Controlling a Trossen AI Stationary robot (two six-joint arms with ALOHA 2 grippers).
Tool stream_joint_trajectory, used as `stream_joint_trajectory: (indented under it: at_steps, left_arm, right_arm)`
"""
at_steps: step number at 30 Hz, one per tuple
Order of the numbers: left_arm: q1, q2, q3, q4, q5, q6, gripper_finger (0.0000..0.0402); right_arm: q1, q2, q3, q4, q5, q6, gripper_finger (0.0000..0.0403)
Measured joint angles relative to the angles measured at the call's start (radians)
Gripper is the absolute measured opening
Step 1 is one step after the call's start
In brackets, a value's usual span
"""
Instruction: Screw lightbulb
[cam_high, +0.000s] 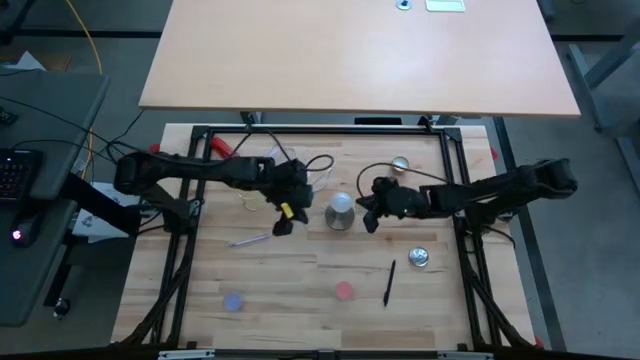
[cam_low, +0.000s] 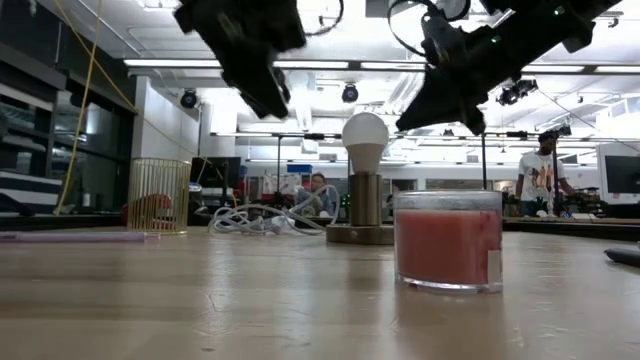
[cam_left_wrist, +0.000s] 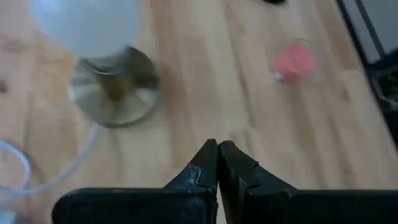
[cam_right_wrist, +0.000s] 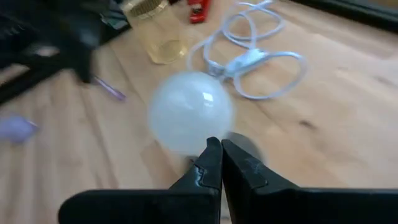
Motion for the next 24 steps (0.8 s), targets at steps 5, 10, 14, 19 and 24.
stream_joint_trajectory:
  at_steps: [5,10,14,19,24]
  left_arm:
    - [-0.068,-0.106,0.000,-0.130,-0.001,-0.017,0.0000]
    - [-0.106,-0.208,-0.025,-0.091,-0.131,0.034,0.0000]
    - [-0.064,-0.207,-0.064,0.104,-0.308,0.123,0.0000]
    - [0.060,-0.090,-0.081,0.341,-0.316,0.137,0.0000]
    - [0.155,0.059,-0.081,0.555,-0.253,0.102,0.0000]
  right_arm:
    - [-0.052,-0.114,0.000,-0.178,-0.047,-0.073,0.0000]
    - [-0.090,-0.227,0.000,-0.305,-0.063,-0.049,0.0000]
    - [-0.082,-0.259,0.000,-0.248,-0.132,0.006,0.0000]
    - [0.005,-0.201,0.000,-0.144,-0.162,0.060,0.0000]
    - [0.106,-0.049,0.000,0.043,-0.096,0.139,0.0000]
